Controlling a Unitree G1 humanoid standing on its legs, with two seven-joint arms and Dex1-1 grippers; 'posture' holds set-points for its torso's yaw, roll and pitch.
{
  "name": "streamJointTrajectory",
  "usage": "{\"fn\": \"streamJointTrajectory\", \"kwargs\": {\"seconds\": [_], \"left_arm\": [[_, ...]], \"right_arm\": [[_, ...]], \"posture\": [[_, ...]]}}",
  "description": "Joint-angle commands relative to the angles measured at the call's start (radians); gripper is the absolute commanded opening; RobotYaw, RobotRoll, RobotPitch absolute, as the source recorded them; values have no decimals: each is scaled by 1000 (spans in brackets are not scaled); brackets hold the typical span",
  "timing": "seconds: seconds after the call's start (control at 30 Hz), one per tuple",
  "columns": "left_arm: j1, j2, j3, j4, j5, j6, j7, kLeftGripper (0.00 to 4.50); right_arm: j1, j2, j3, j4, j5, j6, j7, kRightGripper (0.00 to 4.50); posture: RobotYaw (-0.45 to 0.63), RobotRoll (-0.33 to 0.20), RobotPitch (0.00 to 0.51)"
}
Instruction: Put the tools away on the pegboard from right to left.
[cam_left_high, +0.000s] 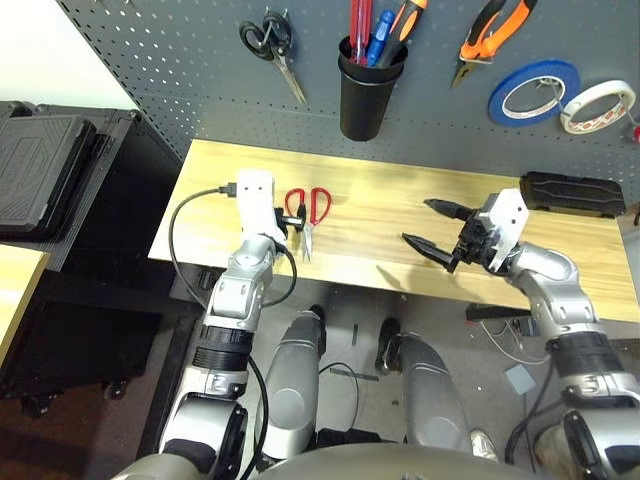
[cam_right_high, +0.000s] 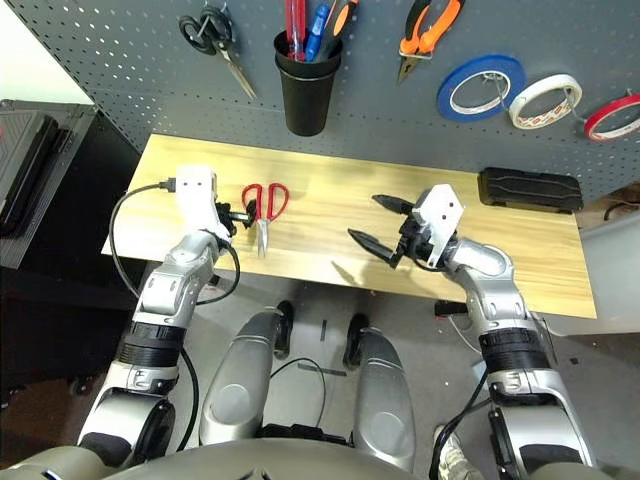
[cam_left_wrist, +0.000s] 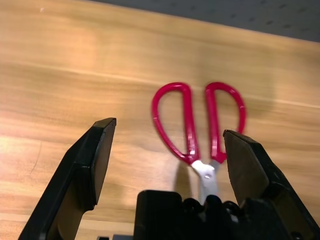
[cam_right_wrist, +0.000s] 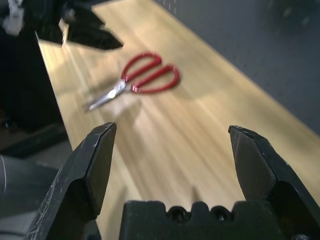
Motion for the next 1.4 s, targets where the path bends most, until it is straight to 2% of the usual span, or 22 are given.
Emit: {"fn": "streamJointTrajectory", "kwargs": {"seconds": [0.03, 0.33, 0.7, 0.8, 0.9, 1.1, 1.27, 1.4], "left_arm": [[-28, -1, 18, 103, 16, -39, 9, 4463], [-167, 18, 47, 411, 39, -145, 19, 4463], [-281, 17, 54, 761, 50, -241, 32, 4463], [-295, 13, 57, 820, 47, -256, 29, 3486], [-303, 11, 63, 844, 42, -277, 33, 2308], [-298, -5, 106, 798, 1, -296, 42, 45], [-256, -19, 136, 668, -23, -295, 43, 45], [-171, -26, 138, 464, -33, -276, 25, 45]], "right_arm": [[11, 5, 31, 27, -35, -3, -17, 4500], [28, 54, 91, 49, -84, -29, -56, 4500], [20, 54, 101, 36, -99, -39, -80, 4500], [16, 50, 102, 29, -101, -38, -84, 4500], [10, 47, 101, 33, -102, -43, -85, 4500], [-11, 43, 96, 58, -101, -67, -86, 4500], [-54, 49, 80, 108, -83, -115, -76, 4500], [-87, 50, 56, 144, -52, -157, -59, 4500]], "posture": [[219, 0, 324], [204, 0, 336], [182, 0, 333], [173, 0, 326], [175, 0, 320], [191, 0, 307], [214, 0, 289], [225, 0, 282]]}}
